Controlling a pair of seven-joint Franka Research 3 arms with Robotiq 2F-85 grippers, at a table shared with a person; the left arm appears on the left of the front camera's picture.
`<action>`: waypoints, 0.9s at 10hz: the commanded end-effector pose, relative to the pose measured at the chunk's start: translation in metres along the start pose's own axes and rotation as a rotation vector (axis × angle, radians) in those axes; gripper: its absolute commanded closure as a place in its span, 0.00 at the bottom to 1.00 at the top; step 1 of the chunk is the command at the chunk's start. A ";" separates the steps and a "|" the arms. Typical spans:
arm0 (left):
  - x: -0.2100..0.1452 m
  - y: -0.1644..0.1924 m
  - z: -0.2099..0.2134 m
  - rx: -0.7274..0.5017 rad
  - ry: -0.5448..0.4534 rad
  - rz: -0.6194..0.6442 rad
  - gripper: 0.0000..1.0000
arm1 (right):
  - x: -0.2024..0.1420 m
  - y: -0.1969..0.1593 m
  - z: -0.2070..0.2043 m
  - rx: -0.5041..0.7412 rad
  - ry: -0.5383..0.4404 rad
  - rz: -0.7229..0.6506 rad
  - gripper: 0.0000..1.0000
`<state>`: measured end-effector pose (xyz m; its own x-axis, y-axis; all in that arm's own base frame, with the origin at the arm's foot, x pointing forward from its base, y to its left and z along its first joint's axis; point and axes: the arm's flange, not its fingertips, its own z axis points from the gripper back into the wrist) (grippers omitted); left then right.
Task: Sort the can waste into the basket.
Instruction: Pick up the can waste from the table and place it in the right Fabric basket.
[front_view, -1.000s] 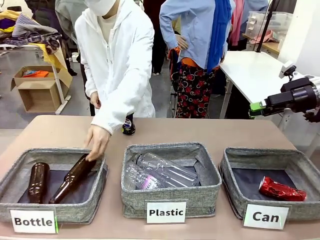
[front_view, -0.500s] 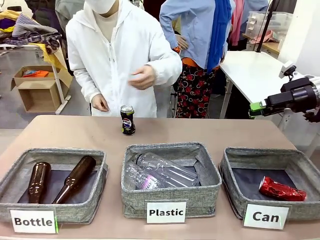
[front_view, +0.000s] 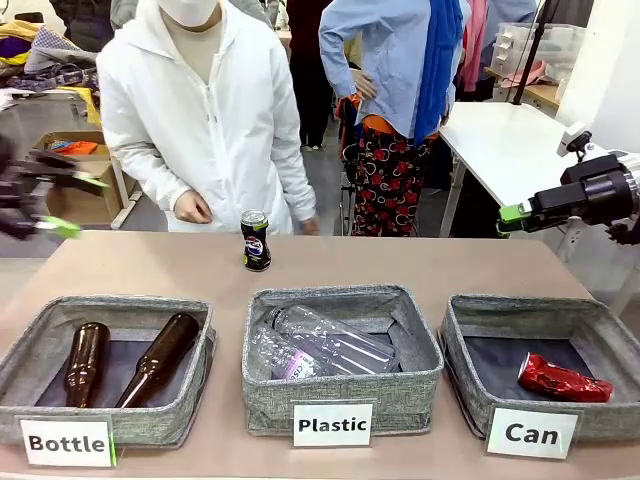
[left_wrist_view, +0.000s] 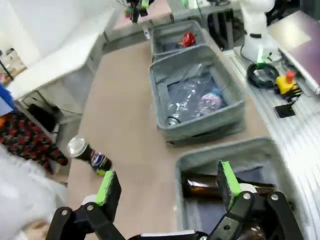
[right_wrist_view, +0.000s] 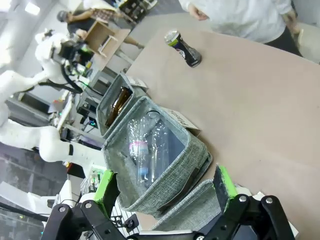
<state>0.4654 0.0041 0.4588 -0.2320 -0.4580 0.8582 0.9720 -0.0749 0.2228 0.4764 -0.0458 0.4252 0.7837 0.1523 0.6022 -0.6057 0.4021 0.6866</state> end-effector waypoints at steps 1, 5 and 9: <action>-0.022 0.045 -0.037 -0.010 0.012 -0.027 0.00 | 0.001 0.003 0.002 -0.002 0.003 0.005 0.00; -0.067 0.101 -0.103 0.062 -0.004 0.153 0.00 | 0.001 0.003 0.002 -0.002 0.003 0.005 0.00; -0.104 0.145 -0.156 0.115 0.028 0.260 0.00 | 0.001 0.003 0.002 -0.002 0.003 0.005 0.00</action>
<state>0.6194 -0.0807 0.3316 -0.0057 -0.4803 0.8771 0.9869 0.1387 0.0823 0.4764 -0.0461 0.4251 0.7839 0.1518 0.6020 -0.6053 0.4024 0.6868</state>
